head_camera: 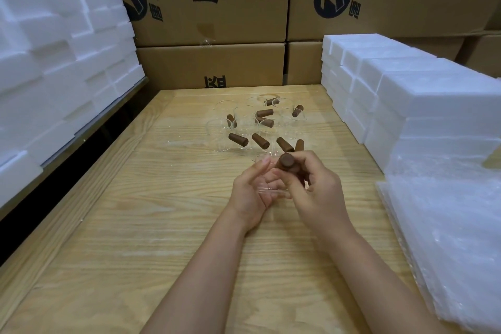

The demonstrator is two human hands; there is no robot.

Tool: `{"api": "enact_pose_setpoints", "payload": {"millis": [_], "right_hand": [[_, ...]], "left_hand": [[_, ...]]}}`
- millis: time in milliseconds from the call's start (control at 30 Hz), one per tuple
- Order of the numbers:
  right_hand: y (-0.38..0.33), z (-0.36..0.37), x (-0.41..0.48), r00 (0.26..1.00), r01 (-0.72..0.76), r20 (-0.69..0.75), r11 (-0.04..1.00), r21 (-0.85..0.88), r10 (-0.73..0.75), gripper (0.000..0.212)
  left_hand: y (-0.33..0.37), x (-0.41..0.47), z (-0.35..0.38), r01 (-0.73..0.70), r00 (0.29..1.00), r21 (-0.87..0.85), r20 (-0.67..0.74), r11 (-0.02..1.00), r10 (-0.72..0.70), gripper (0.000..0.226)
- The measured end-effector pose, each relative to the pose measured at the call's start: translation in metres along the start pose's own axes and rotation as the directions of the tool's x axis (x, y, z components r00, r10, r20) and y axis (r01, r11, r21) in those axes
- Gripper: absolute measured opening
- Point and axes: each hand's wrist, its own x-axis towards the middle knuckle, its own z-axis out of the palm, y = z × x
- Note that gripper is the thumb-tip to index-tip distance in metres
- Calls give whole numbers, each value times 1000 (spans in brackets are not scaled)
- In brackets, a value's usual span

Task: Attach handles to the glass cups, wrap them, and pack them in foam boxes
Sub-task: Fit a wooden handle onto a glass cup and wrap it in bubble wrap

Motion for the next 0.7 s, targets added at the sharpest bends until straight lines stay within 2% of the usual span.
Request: {"api": "enact_pose_setpoints", "payload": {"millis": [100,167,333,500,700], "right_hand": [[0,-3,1,1000,-15,6,1000,8,15,30],[2,-4,0,998,-56,-13,997,51,57,24],[11,-1,3,977,-187,-65,964,186,202,13],[23,0,6,943,-257,-132,922,291,305,14],[42,-2,8,870,-399,-145,847,352,471,16]], "left_hand": [[-2,1,-2,-43,998,16,-39,999,43,36],[-1,1,-3,-100,992,47,-73,994,104,36],[0,-3,2,-197,957,207,-173,958,234,79],[0,-5,-1,-274,932,316,-143,908,332,56],[-10,-3,0,-328,888,564,-88,758,451,68]]}}
